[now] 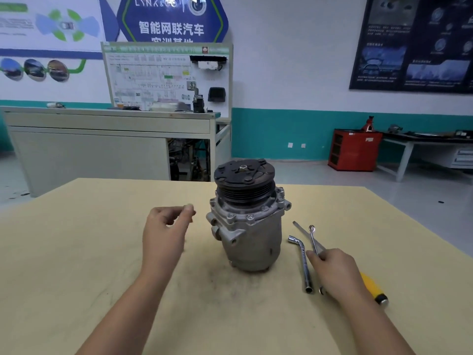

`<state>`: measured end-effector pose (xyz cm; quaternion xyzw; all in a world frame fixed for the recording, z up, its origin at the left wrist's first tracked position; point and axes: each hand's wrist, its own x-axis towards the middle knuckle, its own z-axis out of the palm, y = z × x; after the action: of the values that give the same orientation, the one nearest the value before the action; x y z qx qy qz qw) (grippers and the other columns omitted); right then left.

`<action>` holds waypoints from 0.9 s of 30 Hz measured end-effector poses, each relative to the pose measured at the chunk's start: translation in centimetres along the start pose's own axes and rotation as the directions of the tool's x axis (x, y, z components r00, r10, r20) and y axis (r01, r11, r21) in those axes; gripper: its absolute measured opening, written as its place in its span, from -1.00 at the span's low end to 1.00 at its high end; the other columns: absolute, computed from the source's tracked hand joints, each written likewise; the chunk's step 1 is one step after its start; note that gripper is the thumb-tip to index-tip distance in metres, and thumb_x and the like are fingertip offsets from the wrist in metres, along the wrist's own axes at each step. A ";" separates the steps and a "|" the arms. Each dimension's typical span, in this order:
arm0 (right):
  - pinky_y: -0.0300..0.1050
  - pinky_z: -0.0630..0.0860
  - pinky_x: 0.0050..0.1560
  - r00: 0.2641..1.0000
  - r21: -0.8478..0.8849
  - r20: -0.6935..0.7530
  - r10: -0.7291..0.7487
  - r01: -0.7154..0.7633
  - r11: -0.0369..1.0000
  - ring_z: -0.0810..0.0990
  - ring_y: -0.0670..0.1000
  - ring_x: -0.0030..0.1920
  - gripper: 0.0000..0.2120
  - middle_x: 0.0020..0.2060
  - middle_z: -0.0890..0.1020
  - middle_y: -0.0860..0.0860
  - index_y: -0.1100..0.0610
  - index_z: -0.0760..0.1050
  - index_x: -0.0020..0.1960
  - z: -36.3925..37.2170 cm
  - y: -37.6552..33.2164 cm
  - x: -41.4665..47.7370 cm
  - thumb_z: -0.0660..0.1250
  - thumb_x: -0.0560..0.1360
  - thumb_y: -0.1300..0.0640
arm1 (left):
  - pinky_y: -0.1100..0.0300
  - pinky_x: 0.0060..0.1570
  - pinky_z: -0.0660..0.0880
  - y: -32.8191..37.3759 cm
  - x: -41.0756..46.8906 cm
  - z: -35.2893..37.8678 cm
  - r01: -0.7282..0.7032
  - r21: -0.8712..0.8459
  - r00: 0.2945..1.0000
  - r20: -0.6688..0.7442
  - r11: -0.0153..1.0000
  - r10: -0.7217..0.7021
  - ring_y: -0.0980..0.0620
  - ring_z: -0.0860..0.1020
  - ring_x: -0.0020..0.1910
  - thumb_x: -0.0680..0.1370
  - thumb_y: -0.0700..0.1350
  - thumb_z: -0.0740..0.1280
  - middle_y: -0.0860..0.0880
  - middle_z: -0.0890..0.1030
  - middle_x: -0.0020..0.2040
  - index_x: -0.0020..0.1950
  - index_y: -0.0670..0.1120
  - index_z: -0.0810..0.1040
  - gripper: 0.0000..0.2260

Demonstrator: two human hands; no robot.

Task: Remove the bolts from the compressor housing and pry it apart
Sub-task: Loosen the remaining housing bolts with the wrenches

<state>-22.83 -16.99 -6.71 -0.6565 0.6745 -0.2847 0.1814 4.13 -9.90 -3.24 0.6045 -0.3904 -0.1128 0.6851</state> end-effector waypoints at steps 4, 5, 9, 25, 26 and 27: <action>-0.16 0.21 -0.48 0.998 -0.165 0.012 0.063 -0.060 0.985 0.42 0.03 -0.39 -0.67 -0.44 0.45 0.05 0.15 0.29 -0.42 0.1 0.2 -0.2 0.22 0.49 0.09 | 0.12 -0.15 0.46 -2.5 1.8 -5.0 0.091 0.354 0.992 0.055 0.931 -0.118 -0.01 0.57 -0.20 0.42 0.17 0.40 0.08 0.60 -0.26 -0.34 0.02 0.62 -0.74; -0.17 0.21 -0.48 0.997 -0.203 0.031 0.076 -0.068 0.977 0.44 0.03 -0.37 -0.71 -0.42 0.46 0.04 0.14 0.30 -0.40 0.1 0.2 -0.2 0.22 0.47 0.09 | 0.06 -0.05 0.47 -3.2 2.2 -6.0 0.129 0.448 0.983 0.062 0.885 -0.174 -0.09 0.57 -0.15 0.43 0.19 0.39 0.03 0.62 -0.27 -0.33 0.01 0.62 -0.72; -0.18 0.23 -0.47 0.994 -0.275 0.066 0.091 -0.070 0.959 0.47 0.06 -0.25 -0.80 -0.33 0.44 0.00 0.11 0.32 -0.31 0.0 0.4 -0.2 0.22 0.47 0.11 | 0.05 0.10 0.42 -5.3 2.7 -8.2 0.238 0.722 0.925 0.037 0.650 -0.379 -0.12 0.54 -0.08 0.52 0.13 0.35 -0.02 0.61 -0.27 -0.34 -0.01 0.59 -0.69; -0.18 0.24 -0.47 0.994 -0.174 -0.015 0.107 -0.108 0.979 0.47 0.11 -0.20 -0.89 -0.20 0.48 0.05 0.15 0.31 -0.14 0.5 0.8 0.3 0.21 0.51 0.14 | 0.12 0.02 0.33 -6.6 1.9 -7.2 0.160 0.877 0.937 0.011 0.454 -0.350 -0.10 0.50 -0.04 0.54 0.23 0.26 -0.03 0.57 -0.15 -0.21 -0.02 0.48 -0.66; -0.18 0.27 -0.44 0.994 -0.135 -0.049 0.100 -0.106 0.985 0.50 0.13 -0.21 -0.88 -0.18 0.51 0.07 0.16 0.31 -0.14 0.5 0.8 0.3 0.20 0.51 0.13 | 0.10 0.04 0.35 -6.6 1.9 -7.2 0.166 0.872 0.939 0.003 0.461 -0.344 -0.11 0.50 -0.02 0.54 0.24 0.25 -0.05 0.57 -0.11 -0.19 -0.03 0.48 -0.65; -0.17 0.31 -0.41 0.992 -0.088 -0.083 0.093 -0.100 0.991 0.54 0.14 -0.22 -0.85 -0.19 0.53 0.09 0.16 0.31 -0.17 0.5 0.7 0.3 0.19 0.52 0.11 | 0.07 0.07 0.38 -6.5 1.8 -7.1 0.169 0.867 0.945 -0.008 0.468 -0.326 -0.14 0.51 0.03 0.53 0.25 0.24 -0.09 0.57 -0.04 -0.14 -0.05 0.48 -0.64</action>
<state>-23.08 -17.38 -7.48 -0.6191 0.7244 -0.2699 0.1380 12.17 -7.36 -8.22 0.9024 -0.3556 -0.0503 0.2381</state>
